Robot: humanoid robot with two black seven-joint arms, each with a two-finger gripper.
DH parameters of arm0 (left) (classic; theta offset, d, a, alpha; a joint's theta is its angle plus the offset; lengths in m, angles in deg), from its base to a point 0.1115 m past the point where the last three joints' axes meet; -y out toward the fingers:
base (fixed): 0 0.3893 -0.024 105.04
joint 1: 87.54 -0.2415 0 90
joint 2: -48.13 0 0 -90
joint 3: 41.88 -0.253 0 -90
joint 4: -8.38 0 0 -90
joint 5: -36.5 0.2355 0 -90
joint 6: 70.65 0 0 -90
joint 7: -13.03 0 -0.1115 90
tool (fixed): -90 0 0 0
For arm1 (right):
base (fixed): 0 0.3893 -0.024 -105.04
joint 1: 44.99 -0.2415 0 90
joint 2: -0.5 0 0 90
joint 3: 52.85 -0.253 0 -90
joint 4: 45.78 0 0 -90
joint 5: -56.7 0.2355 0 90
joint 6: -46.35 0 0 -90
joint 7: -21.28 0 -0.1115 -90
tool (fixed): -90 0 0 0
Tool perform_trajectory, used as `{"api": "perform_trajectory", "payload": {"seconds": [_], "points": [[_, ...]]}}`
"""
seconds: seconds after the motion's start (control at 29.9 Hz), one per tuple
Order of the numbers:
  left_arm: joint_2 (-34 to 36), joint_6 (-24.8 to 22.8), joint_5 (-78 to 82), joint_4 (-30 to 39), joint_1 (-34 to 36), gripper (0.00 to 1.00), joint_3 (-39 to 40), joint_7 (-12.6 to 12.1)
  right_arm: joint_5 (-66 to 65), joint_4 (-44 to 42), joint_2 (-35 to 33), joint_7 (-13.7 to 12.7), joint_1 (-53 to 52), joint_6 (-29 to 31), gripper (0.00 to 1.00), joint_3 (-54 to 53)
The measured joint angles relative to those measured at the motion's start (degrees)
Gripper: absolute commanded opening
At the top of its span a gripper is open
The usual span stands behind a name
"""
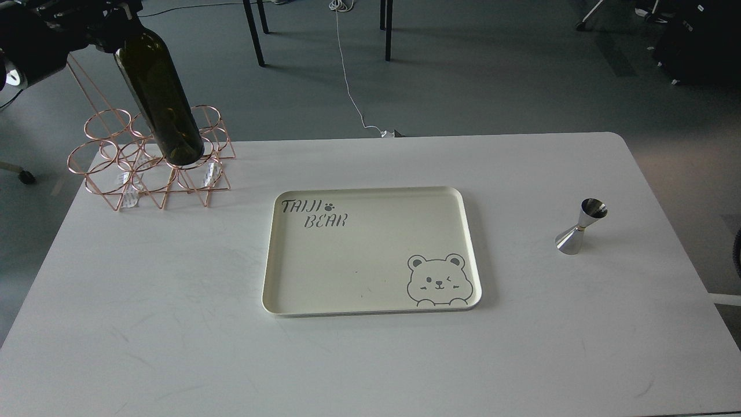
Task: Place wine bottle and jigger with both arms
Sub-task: 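Lower the bottle into a slot of the copper rack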
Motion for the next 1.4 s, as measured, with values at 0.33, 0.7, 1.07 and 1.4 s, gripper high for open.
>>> {"api": "perform_trajectory", "payload": {"seconds": [0.33, 0.7, 1.07, 1.4], "points": [[-0.7, 0.0, 0.0, 0.0, -0.7, 0.13, -0.6, 0.0, 0.0, 0.0, -0.1, 0.0, 0.0, 0.0, 0.99, 0.0], [-1.7, 2.0, -2.5, 0.0, -1.1, 0.22, -6.9, 0.3, 0.0, 0.0, 0.0, 0.0, 0.1, 0.0, 0.99, 0.0], [-3.4, 3.7, -3.7, -2.3, -3.5, 0.34, -7.9, 0.3, 0.0, -0.1, 0.0, 0.0, 0.2, 0.0, 0.99, 0.0], [-3.5, 7.7, -3.8, -2.7, -5.6, 0.79, -8.7, 0.1, 0.0, 0.0, 0.0, 0.0, 0.3, 0.0, 0.99, 0.0]]}}
